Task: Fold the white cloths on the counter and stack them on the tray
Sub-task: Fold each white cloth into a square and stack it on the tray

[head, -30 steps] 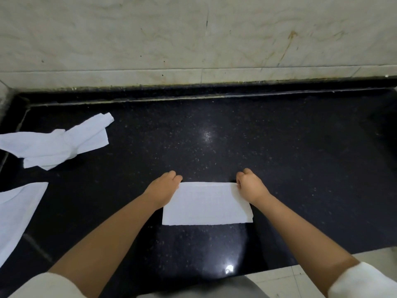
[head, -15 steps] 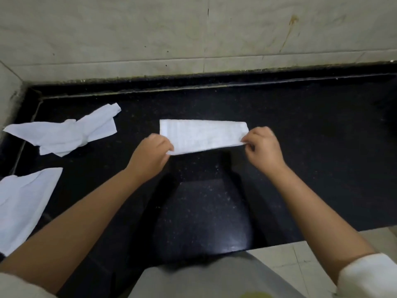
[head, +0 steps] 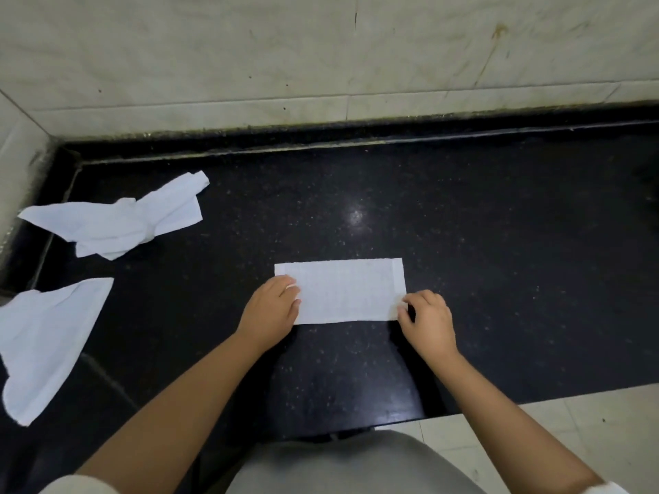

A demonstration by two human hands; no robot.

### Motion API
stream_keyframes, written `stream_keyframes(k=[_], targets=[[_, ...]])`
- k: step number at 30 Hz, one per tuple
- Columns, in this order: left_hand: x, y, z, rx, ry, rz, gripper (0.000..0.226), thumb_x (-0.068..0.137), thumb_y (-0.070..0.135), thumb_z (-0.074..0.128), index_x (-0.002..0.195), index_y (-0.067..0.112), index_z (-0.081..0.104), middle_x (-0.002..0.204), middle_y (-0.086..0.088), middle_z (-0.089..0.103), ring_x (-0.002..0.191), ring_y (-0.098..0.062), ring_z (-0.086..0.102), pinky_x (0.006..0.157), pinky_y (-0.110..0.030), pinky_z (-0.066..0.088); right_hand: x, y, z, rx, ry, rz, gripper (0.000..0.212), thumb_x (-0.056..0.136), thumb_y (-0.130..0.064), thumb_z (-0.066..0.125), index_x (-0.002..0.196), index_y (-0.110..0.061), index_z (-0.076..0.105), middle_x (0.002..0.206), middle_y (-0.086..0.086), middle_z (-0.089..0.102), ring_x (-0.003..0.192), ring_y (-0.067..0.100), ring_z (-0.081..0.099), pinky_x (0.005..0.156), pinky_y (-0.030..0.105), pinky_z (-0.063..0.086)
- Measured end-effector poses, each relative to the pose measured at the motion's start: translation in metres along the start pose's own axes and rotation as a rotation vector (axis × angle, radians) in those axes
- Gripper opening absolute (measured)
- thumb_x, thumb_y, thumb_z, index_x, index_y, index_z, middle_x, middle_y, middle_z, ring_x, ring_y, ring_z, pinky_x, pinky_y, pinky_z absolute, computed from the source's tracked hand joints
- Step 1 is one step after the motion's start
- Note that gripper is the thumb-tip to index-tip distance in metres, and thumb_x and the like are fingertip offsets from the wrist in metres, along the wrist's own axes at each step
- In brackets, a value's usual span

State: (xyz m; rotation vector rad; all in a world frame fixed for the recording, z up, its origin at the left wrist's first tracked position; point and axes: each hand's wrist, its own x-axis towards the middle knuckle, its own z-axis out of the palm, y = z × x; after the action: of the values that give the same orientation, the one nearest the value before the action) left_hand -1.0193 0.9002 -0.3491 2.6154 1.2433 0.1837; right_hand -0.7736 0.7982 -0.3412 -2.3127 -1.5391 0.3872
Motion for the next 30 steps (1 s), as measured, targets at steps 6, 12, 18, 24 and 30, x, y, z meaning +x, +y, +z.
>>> stream_keyframes(k=[6,12,18,24,30], targets=[[0.024,0.014,0.02,0.021,-0.201,-0.324,0.065,0.099,0.04,0.029,0.148,0.004,0.006,0.157,-0.013,-0.002,0.145,-0.026,-0.006,0.118,-0.035,0.0,0.009,-0.011,-0.003,-0.246,-0.2,0.293,0.037,0.09,-0.039,0.049,0.108,-0.006,0.056,0.116,0.01,0.057,0.109,0.026,0.049,0.087,0.034,0.042],[0.023,0.013,0.028,0.01,-0.196,-0.348,0.068,0.098,0.043,0.027,0.148,0.004,0.0,0.157,-0.011,-0.006,0.145,-0.025,-0.01,0.118,-0.036,-0.003,0.019,-0.026,-0.003,-0.217,-0.323,0.443,0.027,0.091,-0.028,0.047,0.103,-0.006,0.058,0.111,0.009,0.059,0.106,0.027,0.054,0.085,0.034,0.042],[0.022,0.014,0.026,0.041,-0.223,-0.357,0.068,0.098,0.045,0.023,0.148,0.006,-0.003,0.157,-0.009,-0.009,0.144,-0.023,-0.012,0.118,-0.035,-0.005,0.02,-0.027,0.001,-0.047,-0.297,0.507,0.026,0.084,-0.015,0.05,0.061,-0.016,0.038,0.078,0.002,0.052,0.074,0.02,0.052,0.062,0.026,0.039],[0.024,0.011,0.022,0.017,-0.22,-0.337,0.067,0.099,0.044,0.021,0.147,0.006,-0.005,0.156,-0.009,-0.013,0.144,-0.022,-0.014,0.117,-0.034,-0.007,0.02,-0.053,-0.007,0.385,-0.115,0.367,0.03,0.076,-0.002,0.056,0.058,-0.014,0.036,0.058,-0.002,0.042,0.053,0.01,0.037,0.049,0.022,0.031],[-0.012,-0.022,0.008,-0.043,-0.049,-0.391,0.071,0.093,0.049,0.016,0.146,0.002,0.016,0.156,-0.012,0.009,0.145,-0.024,0.003,0.114,-0.032,-0.001,0.021,-0.115,-0.003,0.528,-0.008,0.093,0.021,0.08,-0.001,0.058,0.071,-0.015,0.047,0.062,-0.006,0.045,0.058,0.012,0.043,0.055,0.014,0.034]])
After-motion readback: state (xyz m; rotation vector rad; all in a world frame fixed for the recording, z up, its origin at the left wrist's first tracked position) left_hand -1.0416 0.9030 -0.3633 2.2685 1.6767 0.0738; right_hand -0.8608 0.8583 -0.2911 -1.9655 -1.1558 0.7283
